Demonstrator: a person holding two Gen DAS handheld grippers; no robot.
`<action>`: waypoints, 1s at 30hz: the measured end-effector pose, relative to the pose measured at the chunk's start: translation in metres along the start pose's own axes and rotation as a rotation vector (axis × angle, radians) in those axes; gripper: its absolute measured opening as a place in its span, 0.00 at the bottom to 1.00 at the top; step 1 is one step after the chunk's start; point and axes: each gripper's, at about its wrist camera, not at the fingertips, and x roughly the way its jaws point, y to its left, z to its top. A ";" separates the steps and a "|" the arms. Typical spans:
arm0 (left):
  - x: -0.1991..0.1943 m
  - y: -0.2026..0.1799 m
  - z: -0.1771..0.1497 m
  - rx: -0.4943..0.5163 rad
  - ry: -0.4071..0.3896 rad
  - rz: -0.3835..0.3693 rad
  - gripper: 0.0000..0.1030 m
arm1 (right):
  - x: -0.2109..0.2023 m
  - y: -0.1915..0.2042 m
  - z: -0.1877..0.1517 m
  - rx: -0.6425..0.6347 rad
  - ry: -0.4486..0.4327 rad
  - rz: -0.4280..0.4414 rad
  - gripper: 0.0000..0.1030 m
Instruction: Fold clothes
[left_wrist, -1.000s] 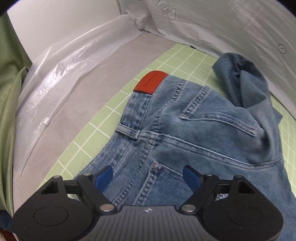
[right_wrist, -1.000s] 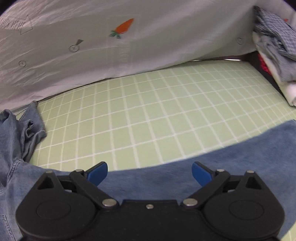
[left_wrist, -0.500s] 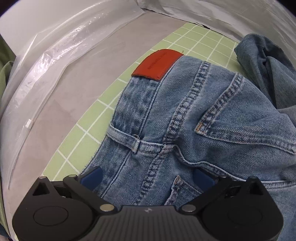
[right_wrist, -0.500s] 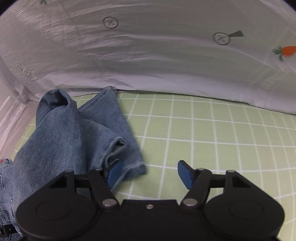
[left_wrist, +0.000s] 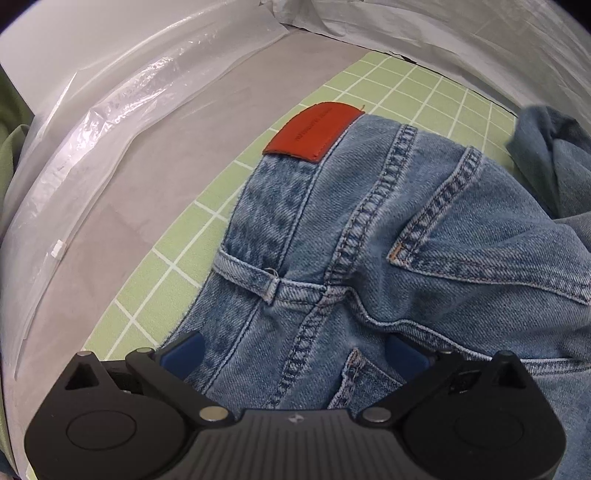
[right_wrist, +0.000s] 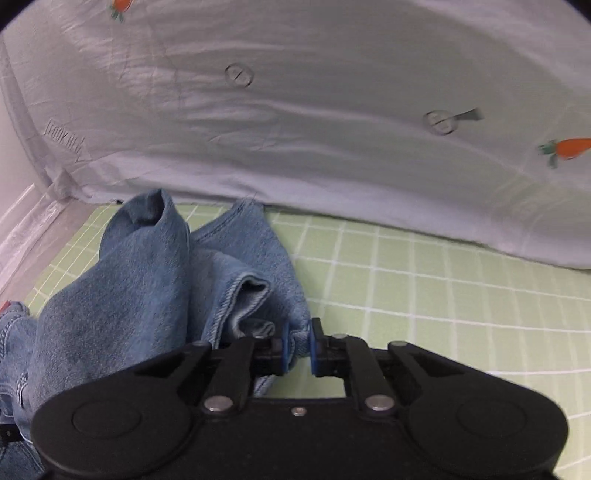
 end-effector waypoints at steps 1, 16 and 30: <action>-0.001 -0.002 -0.001 0.000 0.000 0.001 1.00 | -0.015 -0.013 -0.001 -0.003 -0.032 -0.069 0.10; -0.023 0.005 0.012 -0.060 0.012 -0.015 0.99 | -0.109 -0.191 -0.059 0.235 0.001 -0.653 0.53; -0.045 -0.017 0.072 -0.213 -0.081 -0.301 0.99 | -0.015 -0.109 -0.040 0.331 0.082 -0.099 0.78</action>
